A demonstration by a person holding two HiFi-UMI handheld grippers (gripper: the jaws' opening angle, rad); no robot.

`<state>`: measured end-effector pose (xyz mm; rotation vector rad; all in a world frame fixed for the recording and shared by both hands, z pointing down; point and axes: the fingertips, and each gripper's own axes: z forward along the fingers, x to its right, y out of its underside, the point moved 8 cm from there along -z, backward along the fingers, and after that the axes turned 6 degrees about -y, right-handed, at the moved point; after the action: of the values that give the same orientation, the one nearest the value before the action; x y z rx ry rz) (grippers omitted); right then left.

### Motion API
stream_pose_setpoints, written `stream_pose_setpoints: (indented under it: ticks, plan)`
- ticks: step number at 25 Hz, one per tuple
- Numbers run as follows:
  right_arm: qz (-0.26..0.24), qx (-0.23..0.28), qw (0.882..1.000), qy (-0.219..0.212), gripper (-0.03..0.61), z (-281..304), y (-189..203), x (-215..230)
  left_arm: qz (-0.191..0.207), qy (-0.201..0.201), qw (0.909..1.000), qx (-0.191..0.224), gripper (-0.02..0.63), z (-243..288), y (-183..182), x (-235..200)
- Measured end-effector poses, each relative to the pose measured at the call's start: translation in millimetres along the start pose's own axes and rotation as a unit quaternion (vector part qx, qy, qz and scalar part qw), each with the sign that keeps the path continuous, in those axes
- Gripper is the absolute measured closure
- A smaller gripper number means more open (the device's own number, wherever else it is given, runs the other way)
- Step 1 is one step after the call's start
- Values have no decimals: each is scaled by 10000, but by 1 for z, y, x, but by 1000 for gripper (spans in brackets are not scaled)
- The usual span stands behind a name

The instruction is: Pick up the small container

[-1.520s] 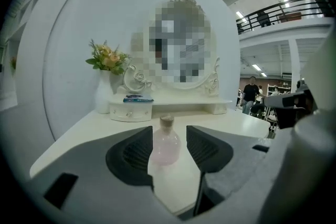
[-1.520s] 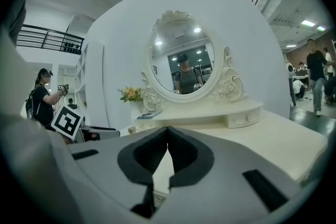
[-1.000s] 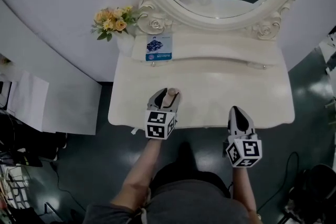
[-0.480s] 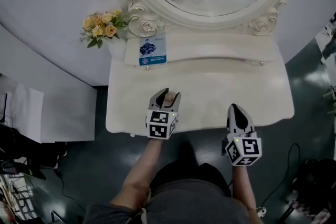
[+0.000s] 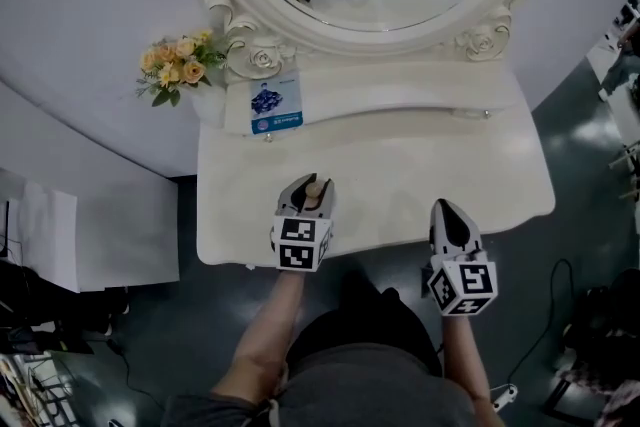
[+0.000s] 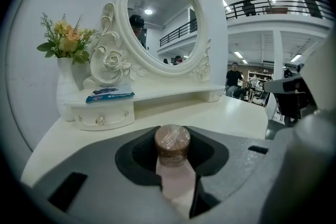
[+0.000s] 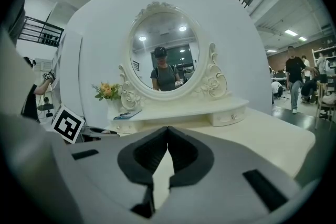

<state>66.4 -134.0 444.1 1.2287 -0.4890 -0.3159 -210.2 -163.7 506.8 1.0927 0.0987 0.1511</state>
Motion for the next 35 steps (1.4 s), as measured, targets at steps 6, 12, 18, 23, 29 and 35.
stream_pose_setpoints:
  ticks: [6,12,18,23,29,35]
  plan:
    - [35,66,9999,156,574,-8,-2,8,122,279,9995,104,497,2,-19,16]
    - [69,141,9994,320,574,-19,-1,16,370,595,9973,218,497,10,-36,37]
    - [95,204,9987,463,574,-30,-3,33,520,802,9950,295,497,18,-54,63]
    - [93,249,9980,567,574,-36,-6,45,642,999,9922,369,499,23,-68,81]
    - [84,320,9977,589,574,-38,-10,56,700,1122,9901,461,497,28,-86,97]
    - [104,383,9977,550,574,-37,-15,64,783,1162,9884,578,499,29,-103,107]
